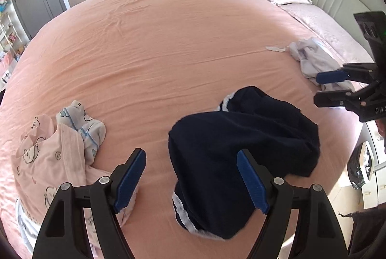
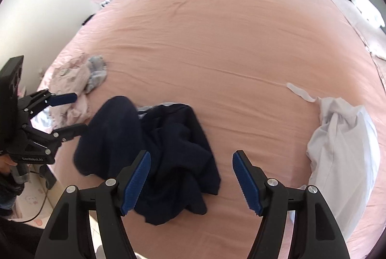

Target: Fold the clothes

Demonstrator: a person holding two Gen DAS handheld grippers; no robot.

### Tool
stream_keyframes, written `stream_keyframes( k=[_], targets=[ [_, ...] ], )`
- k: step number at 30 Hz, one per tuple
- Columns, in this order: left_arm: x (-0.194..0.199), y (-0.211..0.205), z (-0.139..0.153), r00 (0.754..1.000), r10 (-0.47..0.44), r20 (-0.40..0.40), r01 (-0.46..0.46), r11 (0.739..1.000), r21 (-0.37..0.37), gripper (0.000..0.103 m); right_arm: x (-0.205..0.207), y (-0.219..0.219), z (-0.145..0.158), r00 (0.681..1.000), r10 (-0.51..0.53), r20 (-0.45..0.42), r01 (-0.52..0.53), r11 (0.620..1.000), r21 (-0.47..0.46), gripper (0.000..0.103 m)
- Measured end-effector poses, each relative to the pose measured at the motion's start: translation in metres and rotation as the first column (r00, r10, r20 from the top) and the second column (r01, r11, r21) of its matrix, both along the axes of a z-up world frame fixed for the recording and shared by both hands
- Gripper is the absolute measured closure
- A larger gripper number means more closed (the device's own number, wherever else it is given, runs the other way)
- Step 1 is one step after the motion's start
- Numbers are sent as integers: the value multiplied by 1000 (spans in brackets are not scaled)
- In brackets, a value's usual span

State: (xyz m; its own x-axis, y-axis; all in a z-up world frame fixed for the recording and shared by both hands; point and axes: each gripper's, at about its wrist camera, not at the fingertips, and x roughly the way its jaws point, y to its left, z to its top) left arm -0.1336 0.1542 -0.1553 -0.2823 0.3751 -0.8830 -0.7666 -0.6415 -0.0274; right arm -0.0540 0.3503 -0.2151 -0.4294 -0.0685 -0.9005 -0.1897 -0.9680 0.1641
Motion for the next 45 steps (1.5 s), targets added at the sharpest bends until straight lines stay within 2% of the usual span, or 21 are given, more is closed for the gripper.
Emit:
stream_keyframes(
  k=[6,11,18,24,26,30,33,35,36,38,39,40,41,45],
  targets=[
    [-14,12,-12,998,31,54,-32,999,3,26,-11,-2,-16,998,-15,54,16,1000,-4,33],
    [-13,27,-15,998,17,60,-17,1000,-4,26,-19,-9,-24,998,12,67,-13,1000,14,33],
    [-8,41,-14,998,10,64,-9,1000,-20,26,-24,-4,-44,994,4,113,-2,1000,-21,33],
    [10,52,-4,998,-64,23,65,998,-18,26,-24,-5,-66,986,29,164,-13,995,-96,33],
    [18,53,-4,996,-92,-3,92,995,-31,26,-22,-9,-72,984,45,173,-29,995,-92,33],
    [30,54,-4,990,-140,-2,140,990,-31,25,-18,-16,-79,983,69,169,-53,994,-98,33],
    [39,57,-5,984,-180,1,180,983,-40,25,-14,-17,-81,990,77,122,-62,991,-122,33],
    [48,59,-8,977,-214,-14,213,975,-58,22,-11,-20,-82,992,83,96,-71,990,-120,41],
    [52,60,-10,973,-229,-22,227,972,-68,20,-11,-21,-81,992,88,92,-77,990,-119,52],
    [59,61,-13,966,-256,-35,252,964,-82,19,-10,-20,-79,993,83,81,-70,986,-152,57],
    [62,61,-13,963,-268,-39,264,961,-82,19,-10,-18,-78,995,75,72,-61,982,-179,65],
    [65,61,-13,959,-279,-43,275,958,-83,19,-10,-15,-76,996,64,63,-49,976,-214,79],
    [67,60,-13,956,-290,-48,286,955,-82,19,-9,-13,-73,997,50,54,-35,968,-248,85],
    [76,55,-9,938,-331,-104,324,943,-74,15,-9,1,-60,1000,-20,12,23,920,-391,88]
  ],
)
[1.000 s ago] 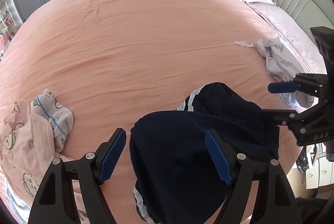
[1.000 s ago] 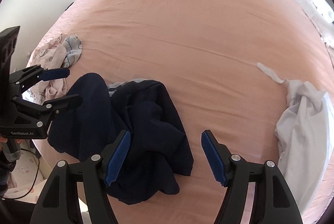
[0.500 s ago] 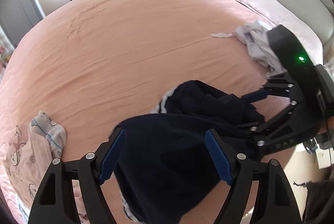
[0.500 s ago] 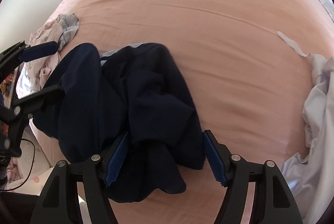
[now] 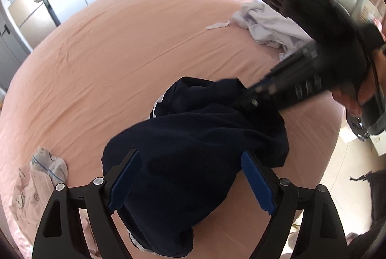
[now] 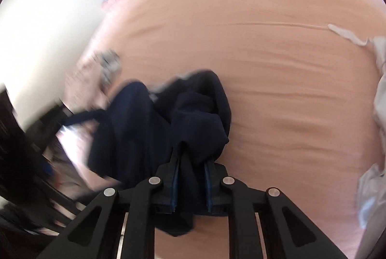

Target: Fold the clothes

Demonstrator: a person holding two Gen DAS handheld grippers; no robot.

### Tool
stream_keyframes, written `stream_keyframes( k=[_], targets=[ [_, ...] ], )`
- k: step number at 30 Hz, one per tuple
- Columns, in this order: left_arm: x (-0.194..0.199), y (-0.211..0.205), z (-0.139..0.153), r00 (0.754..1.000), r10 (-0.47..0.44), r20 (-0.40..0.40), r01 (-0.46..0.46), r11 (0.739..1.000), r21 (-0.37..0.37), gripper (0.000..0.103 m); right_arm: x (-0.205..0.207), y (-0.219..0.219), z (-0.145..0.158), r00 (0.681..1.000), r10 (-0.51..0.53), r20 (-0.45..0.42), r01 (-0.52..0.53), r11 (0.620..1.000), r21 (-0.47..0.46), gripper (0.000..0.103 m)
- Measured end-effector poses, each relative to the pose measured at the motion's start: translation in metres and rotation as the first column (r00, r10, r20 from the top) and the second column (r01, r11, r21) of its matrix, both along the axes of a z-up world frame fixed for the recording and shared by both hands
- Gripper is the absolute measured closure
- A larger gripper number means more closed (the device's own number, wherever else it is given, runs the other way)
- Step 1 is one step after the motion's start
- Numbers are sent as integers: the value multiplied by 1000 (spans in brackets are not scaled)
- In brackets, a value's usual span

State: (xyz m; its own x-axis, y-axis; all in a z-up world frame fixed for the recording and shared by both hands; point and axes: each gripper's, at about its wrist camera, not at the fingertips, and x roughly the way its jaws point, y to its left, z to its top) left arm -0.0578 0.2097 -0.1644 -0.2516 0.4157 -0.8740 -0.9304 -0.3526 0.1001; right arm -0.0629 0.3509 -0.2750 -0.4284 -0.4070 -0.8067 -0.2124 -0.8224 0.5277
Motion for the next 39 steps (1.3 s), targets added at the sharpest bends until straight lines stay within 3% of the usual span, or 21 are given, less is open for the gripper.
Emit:
stream_keyframes(
  k=[3,6,8,13,18,24,27,29,31,39],
  targets=[
    [7,0,5,998,-17,-55,18,1000,10,10,-1,6,10,999,-27,-31,25,998,-62,88],
    [13,1,11,999,-46,-24,47,998,36,9,-3,10,15,998,-51,-46,46,993,-104,88],
    [18,2,14,998,-68,-9,68,996,53,2,-2,11,19,996,-63,-57,55,990,-127,88],
    [25,11,5,997,-70,-42,71,997,36,0,-5,6,36,995,-35,-94,25,994,-106,88],
    [7,11,-11,998,30,51,-31,999,26,0,0,-2,61,990,18,-142,-28,997,-67,88],
    [-19,-10,-9,973,182,145,-195,977,81,4,-1,-21,81,981,71,-179,-73,997,-7,88],
    [-26,-18,-7,960,224,169,-242,965,96,21,1,-27,87,978,97,-187,-89,995,53,88],
    [-30,-22,-7,950,241,199,-266,958,108,49,2,-28,88,977,103,-185,-93,994,58,88],
    [-33,-25,-7,940,254,226,-285,952,115,66,0,-32,86,977,109,-184,-97,993,72,88],
    [-35,-34,7,942,225,251,-270,948,166,74,-5,-41,85,976,123,-178,-98,985,142,88]
  ],
)
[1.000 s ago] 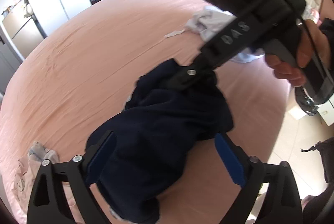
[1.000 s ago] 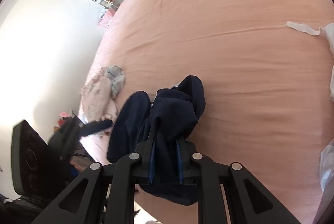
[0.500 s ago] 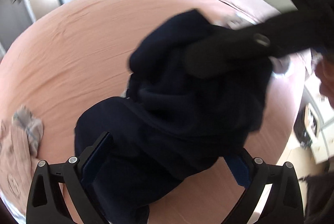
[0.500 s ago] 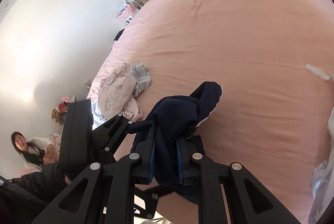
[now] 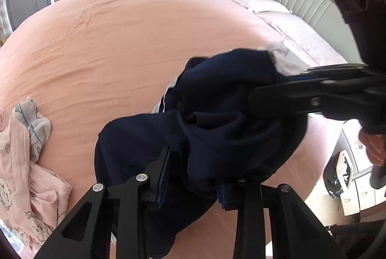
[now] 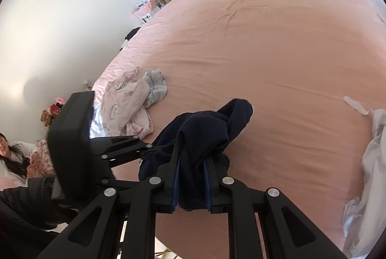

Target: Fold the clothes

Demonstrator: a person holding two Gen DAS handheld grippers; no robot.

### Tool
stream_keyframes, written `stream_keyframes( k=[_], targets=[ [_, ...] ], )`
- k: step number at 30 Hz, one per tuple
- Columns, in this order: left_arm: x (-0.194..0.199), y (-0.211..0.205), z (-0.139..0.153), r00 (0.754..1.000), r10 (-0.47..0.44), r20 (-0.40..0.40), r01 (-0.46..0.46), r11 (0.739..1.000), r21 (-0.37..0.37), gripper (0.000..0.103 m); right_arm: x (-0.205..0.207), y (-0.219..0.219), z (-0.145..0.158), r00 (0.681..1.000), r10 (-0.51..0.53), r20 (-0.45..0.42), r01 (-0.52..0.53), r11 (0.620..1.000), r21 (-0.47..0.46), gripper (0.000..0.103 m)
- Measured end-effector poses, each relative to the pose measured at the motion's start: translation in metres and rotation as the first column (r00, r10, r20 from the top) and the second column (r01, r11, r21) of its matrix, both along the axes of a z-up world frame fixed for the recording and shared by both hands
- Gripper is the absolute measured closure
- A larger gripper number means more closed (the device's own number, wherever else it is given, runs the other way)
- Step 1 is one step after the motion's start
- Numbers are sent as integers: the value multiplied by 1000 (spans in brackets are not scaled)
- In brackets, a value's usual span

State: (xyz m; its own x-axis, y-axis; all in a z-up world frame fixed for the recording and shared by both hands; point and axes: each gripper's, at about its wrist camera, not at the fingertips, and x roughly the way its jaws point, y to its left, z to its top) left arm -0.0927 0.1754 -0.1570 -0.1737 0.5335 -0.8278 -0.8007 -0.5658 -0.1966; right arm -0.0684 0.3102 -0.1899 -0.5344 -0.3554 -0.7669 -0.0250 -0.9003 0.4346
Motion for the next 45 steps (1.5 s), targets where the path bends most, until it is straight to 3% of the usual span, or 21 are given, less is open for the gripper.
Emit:
stream_keyframes(
  k=[8,10,13,24,27,28,31,32,38,45],
  targets=[
    [-6,-1,28,999,-31,-18,32,998,47,75,6,15,7,1000,-27,-8,27,999,-44,87],
    [-8,-6,34,998,-39,-46,41,998,44,75,4,16,6,999,-36,3,36,998,-53,69],
    [-14,0,35,997,-29,-67,31,999,39,75,5,18,3,999,-46,8,46,997,-68,52],
    [-35,-7,27,998,31,-56,-30,999,17,75,8,10,-5,1000,-6,13,5,999,43,51],
    [-32,-11,26,999,-28,-21,28,999,26,74,8,0,-6,999,30,16,-32,994,103,51],
    [-31,-12,25,999,-41,-23,41,999,12,70,8,-4,-6,999,42,17,-44,991,127,51],
    [-20,-14,20,994,-70,-89,65,996,-53,36,8,-14,-10,996,81,30,-85,977,195,51],
    [-17,-14,19,991,-78,-112,71,995,-69,30,9,-16,-11,995,88,35,-94,973,211,51],
    [-13,-19,-1,992,-98,-82,87,988,-125,30,12,-30,-25,989,129,71,-145,945,295,51],
    [-3,-47,-13,993,-114,-6,113,987,-115,29,17,-43,-44,985,136,104,-166,907,388,50]
  ],
)
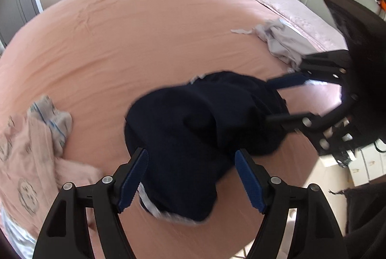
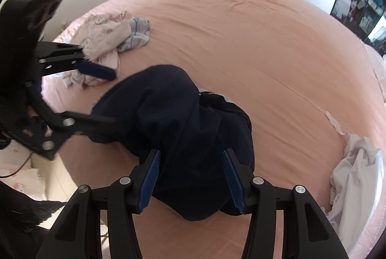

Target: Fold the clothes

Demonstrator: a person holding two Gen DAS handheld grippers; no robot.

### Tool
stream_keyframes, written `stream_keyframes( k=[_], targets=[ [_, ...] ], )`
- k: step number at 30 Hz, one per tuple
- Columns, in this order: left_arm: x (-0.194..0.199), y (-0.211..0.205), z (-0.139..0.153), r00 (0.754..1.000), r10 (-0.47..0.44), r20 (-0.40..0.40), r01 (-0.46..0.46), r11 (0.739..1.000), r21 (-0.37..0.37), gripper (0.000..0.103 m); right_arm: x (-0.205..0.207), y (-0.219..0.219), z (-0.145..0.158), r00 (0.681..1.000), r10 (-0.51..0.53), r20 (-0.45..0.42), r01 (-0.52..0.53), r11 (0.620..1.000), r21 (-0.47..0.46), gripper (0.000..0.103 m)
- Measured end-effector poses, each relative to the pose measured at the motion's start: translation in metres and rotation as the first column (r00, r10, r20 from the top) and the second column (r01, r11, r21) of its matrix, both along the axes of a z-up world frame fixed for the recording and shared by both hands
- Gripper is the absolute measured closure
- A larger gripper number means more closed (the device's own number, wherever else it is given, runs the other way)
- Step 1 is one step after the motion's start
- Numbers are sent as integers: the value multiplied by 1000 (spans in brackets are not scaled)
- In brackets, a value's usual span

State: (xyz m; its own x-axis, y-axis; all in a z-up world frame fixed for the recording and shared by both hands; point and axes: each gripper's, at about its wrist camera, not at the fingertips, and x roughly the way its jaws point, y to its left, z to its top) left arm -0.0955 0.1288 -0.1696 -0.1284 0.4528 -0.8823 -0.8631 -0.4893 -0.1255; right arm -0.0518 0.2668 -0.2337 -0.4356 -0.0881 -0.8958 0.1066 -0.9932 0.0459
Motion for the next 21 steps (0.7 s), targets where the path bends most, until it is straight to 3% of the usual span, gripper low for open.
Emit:
stream_keyframes(
  k=[6,12,21],
  targets=[
    [-11,-20,-16,998,57,24,-56,998,-38,29,4,3,-6,1000,9,21,-8,999,-36,50],
    [-36,-31,-17,985,122,118,-124,992,10,29,5,18,2,999,-45,8,46,990,-137,50],
    [-38,-29,-24,970,114,213,-123,992,29,29,-13,20,1,997,-73,11,74,984,-162,50]
  ],
)
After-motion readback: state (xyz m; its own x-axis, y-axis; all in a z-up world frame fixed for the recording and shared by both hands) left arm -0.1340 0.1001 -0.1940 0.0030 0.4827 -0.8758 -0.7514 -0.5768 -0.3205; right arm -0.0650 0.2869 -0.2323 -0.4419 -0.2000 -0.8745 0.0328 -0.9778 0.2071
